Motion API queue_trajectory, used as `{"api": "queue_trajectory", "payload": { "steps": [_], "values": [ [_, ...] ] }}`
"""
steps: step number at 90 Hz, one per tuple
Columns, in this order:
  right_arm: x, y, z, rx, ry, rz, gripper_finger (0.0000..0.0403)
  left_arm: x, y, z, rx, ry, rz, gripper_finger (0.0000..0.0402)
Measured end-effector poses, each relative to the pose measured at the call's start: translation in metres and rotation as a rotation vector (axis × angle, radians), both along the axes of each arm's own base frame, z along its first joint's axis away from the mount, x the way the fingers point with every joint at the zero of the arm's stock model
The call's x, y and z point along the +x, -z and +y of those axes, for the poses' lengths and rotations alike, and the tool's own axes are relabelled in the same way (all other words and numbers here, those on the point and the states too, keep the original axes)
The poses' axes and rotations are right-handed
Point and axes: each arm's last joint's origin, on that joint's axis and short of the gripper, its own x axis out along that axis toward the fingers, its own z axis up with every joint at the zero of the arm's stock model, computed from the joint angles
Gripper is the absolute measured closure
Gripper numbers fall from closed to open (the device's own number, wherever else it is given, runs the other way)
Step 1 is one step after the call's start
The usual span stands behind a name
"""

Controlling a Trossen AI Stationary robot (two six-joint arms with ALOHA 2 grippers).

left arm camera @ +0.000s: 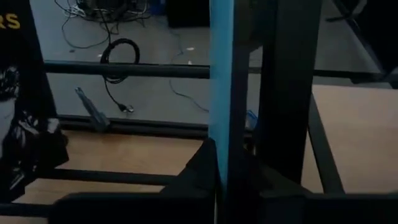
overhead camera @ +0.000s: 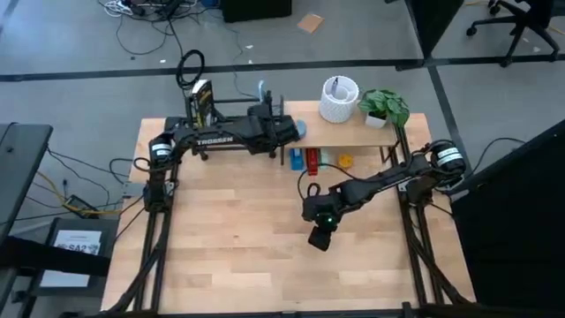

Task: Stock shelves
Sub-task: Put the blue book into the black book shelf

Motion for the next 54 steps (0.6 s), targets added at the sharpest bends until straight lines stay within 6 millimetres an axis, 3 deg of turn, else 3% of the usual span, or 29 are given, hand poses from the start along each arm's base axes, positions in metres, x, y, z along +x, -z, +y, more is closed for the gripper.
{"api": "queue_trajectory", "payload": {
  "steps": [33, 54],
  "values": [
    [0.0004, 0.0000, -0.0013, 0.001, 0.006, 0.000, 0.0380, -0.0007, 0.0018, -0.0004, -0.045, 0.053, 0.060, 0.0344],
    [0.0004, -0.0001, -0.0006, 0.007, 0.018, 0.005, 0.0380, 0.0016, -0.0045, -0.0022, -0.019, 0.072, 0.073, 0.0394]
  ]
}}
